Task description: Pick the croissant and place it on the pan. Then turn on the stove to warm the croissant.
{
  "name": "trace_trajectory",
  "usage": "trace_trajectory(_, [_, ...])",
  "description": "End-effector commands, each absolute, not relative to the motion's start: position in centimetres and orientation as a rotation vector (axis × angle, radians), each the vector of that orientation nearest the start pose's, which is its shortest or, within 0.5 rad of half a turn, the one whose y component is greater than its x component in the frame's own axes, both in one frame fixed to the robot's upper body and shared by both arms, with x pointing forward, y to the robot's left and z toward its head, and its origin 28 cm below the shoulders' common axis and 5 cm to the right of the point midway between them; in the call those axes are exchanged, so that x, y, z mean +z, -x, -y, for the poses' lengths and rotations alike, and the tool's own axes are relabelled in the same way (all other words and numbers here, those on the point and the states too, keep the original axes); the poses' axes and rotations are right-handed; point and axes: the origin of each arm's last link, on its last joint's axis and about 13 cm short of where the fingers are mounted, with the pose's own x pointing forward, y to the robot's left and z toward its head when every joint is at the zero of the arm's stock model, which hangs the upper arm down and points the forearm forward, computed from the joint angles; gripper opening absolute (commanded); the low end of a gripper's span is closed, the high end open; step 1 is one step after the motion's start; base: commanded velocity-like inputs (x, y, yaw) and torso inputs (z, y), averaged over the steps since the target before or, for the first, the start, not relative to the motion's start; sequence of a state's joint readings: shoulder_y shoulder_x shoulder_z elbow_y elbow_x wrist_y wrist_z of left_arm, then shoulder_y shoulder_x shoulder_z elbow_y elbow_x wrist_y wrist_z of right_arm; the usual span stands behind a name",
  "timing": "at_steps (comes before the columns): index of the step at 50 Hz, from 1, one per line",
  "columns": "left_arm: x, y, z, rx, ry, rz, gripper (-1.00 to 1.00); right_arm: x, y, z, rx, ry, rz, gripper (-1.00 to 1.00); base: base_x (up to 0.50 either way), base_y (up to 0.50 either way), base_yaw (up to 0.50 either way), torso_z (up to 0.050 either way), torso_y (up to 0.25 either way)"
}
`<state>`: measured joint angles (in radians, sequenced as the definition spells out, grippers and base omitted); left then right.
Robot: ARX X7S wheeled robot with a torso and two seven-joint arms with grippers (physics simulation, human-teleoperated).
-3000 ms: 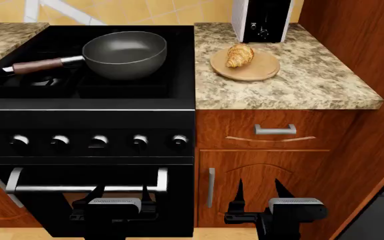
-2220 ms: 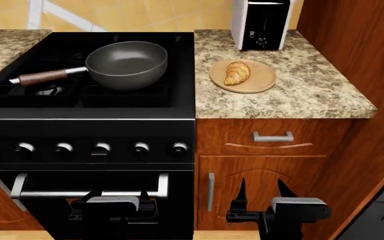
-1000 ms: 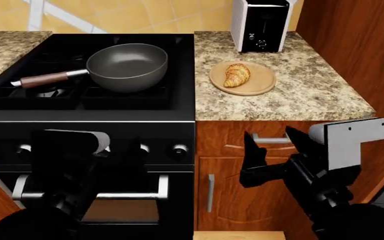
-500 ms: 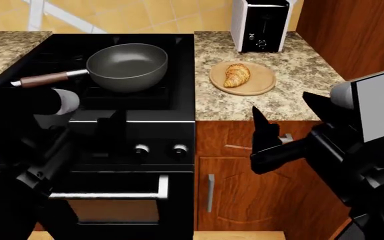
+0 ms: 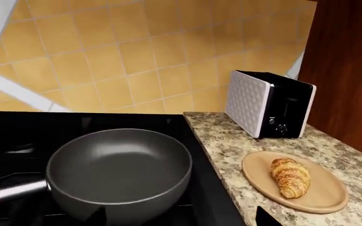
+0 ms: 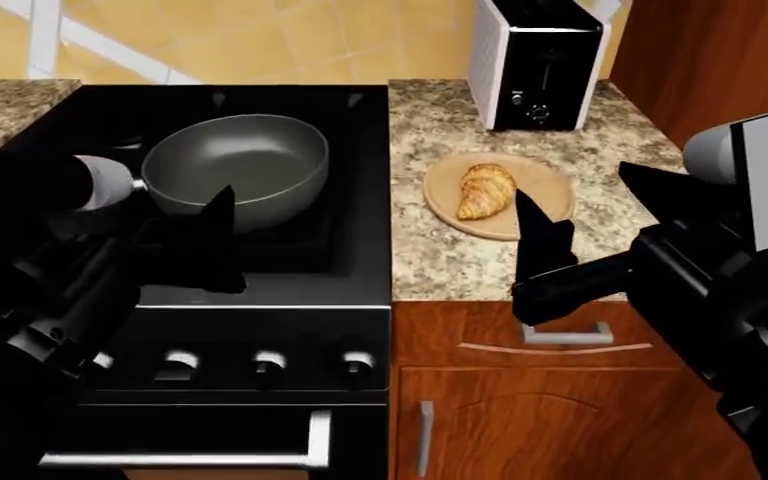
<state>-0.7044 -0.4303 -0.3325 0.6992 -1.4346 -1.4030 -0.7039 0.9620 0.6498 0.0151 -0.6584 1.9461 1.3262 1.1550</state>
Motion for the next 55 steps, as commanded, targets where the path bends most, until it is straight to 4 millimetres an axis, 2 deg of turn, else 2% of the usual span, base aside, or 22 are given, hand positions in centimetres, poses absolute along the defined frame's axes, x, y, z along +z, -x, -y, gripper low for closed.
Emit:
trace_trajectory(1, [24.8, -20.5, -25.0, -0.185, 0.091, 0.019, 1.00, 28.4, -18.0, 13.0, 0.248, 0.129, -0.025, 1.00, 0.49, 0.00, 0.00, 0.000, 0.000])
trace_trajectory(25, [24.7, -20.1, -25.0, -0.189, 0.097, 0.020, 1.00, 28.5, -17.6, 12.8, 0.255, 0.164, -0.042, 1.00, 0.49, 0.00, 0.00, 0.000, 0.001])
trace_trajectory(30, [24.8, -20.0, -25.0, -0.190, 0.097, 0.019, 1.00, 28.5, -17.5, 12.7, 0.254, 0.164, -0.067, 1.00, 0.00, 0.00, 0.00, 0.000, 0.002])
trace_trajectory(33, [24.8, -20.1, -25.0, -0.195, 0.098, 0.018, 1.00, 28.7, -17.5, 12.6, 0.242, 0.191, -0.148, 1.00, 0.00, 0.00, 0.00, 0.000, 0.000])
trace_trajectory(42, [24.6, -20.5, -24.8, -0.222, 0.100, 0.016, 1.00, 30.6, -17.6, 11.9, 0.216, 0.164, -0.260, 1.00, 0.00, 0.00, 0.00, 0.000, 0.000])
trace_trajectory(47, [24.5, -20.7, -24.9, -0.231, 0.109, 0.020, 1.00, 32.4, -18.3, 11.3, 0.171, 0.051, -0.331, 1.00, 0.00, 0.00, 0.00, 0.000, 0.000])
trace_trajectory(55, [24.2, -20.8, -25.2, -0.234, 0.086, 0.007, 1.00, 32.4, -19.2, 11.1, 0.093, 0.023, -0.374, 1.00, 0.00, 0.00, 0.00, 0.000, 0.000])
